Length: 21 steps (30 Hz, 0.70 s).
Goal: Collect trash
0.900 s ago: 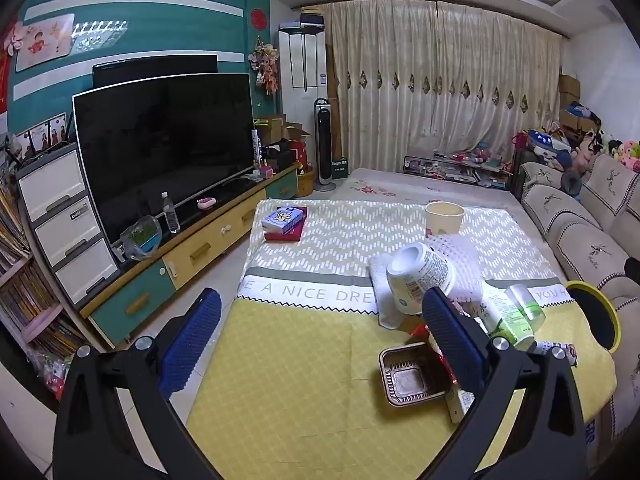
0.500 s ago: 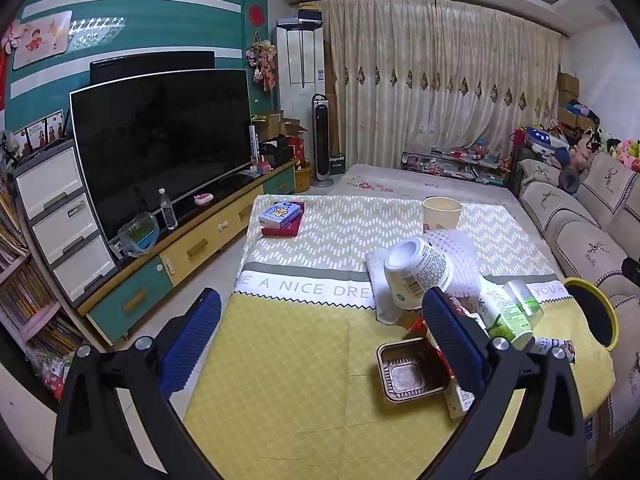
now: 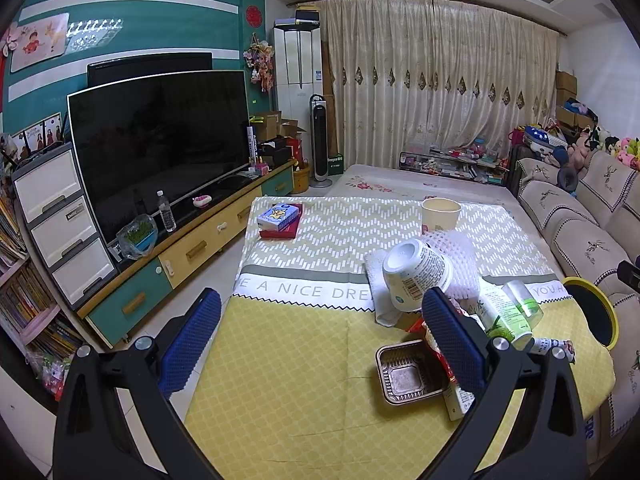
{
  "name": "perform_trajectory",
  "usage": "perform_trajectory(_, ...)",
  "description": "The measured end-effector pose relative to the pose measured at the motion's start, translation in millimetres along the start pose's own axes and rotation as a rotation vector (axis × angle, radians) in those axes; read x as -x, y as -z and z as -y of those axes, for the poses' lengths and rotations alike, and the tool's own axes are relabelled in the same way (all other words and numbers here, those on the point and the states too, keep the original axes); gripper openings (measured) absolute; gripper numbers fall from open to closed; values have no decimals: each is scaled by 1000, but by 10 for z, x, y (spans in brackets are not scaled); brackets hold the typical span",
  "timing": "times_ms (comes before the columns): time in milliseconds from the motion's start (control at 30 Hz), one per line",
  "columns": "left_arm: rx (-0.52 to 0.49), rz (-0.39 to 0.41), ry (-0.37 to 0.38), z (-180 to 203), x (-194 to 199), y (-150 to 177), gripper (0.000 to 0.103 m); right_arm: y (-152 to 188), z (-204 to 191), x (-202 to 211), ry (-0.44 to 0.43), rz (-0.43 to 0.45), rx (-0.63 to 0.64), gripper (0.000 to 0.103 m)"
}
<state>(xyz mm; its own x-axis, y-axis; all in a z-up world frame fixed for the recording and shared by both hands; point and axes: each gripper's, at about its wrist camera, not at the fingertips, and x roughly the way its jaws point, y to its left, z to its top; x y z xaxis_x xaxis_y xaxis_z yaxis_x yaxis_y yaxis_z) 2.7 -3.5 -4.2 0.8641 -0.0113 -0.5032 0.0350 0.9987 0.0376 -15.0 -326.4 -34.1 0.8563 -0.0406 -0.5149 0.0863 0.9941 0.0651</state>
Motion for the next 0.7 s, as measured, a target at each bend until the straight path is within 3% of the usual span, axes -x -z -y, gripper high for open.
perform_trajectory(700,-9,-6,-2,21,-35,-27,99,28,42,-57,4,-19,-12,97)
